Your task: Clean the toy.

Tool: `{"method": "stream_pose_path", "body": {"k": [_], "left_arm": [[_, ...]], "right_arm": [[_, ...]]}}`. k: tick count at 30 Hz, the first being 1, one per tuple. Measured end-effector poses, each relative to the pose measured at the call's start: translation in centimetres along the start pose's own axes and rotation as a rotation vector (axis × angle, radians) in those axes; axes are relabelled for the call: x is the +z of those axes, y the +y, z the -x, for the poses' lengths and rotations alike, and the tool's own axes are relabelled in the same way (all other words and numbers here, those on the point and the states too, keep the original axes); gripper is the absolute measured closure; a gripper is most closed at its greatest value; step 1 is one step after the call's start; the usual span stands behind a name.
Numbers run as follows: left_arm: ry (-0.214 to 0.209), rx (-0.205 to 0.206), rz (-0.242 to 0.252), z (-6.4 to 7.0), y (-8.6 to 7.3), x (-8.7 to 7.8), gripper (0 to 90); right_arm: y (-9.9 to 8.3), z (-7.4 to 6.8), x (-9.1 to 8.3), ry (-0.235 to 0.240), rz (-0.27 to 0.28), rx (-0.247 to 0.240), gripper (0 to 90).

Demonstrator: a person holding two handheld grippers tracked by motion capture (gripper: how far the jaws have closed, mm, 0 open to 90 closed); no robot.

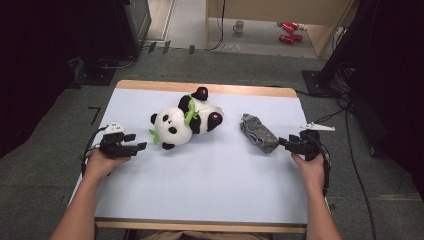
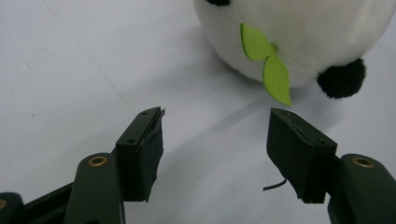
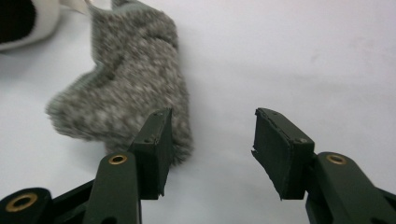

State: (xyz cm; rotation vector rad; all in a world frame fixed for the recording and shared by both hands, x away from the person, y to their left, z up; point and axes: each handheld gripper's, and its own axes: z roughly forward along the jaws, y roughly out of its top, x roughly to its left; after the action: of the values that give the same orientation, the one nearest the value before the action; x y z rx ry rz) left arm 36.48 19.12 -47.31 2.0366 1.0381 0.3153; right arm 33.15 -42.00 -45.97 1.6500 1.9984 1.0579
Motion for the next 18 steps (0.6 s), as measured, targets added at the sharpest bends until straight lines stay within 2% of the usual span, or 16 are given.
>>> {"method": "stream_pose_path", "body": {"k": [6, 9, 13, 15, 18], "left_arm": [[0.025, 0.019, -0.013, -0.3, -0.5, 0.3, 36.0], [0.033, 0.023, -0.033, -0.5, -0.7, 0.6, 36.0], [0.04, 0.033, -0.055, -0.5, -0.9, 0.9, 36.0], [0.04, 0.027, -0.066, -0.6, -1.0, 1.0, 36.0], [0.043, -0.005, -0.072, -0.8, -1.0, 1.0, 35.2]], "right_arm": [[-0.6, 0.6, 0.9, -0.04, -0.06, 0.01, 47.2], [-0.9, 0.7, 1.3, -0.056, -0.076, -0.005, 47.2], [-1.2, 0.9, 1.9, -0.077, -0.118, 0.0, 47.2], [-1.4, 0.9, 2.1, -0.091, -0.116, -0.013, 49.2], [-1.5, 0.8, 2.3, -0.109, -0.108, -0.039, 48.9]]}}
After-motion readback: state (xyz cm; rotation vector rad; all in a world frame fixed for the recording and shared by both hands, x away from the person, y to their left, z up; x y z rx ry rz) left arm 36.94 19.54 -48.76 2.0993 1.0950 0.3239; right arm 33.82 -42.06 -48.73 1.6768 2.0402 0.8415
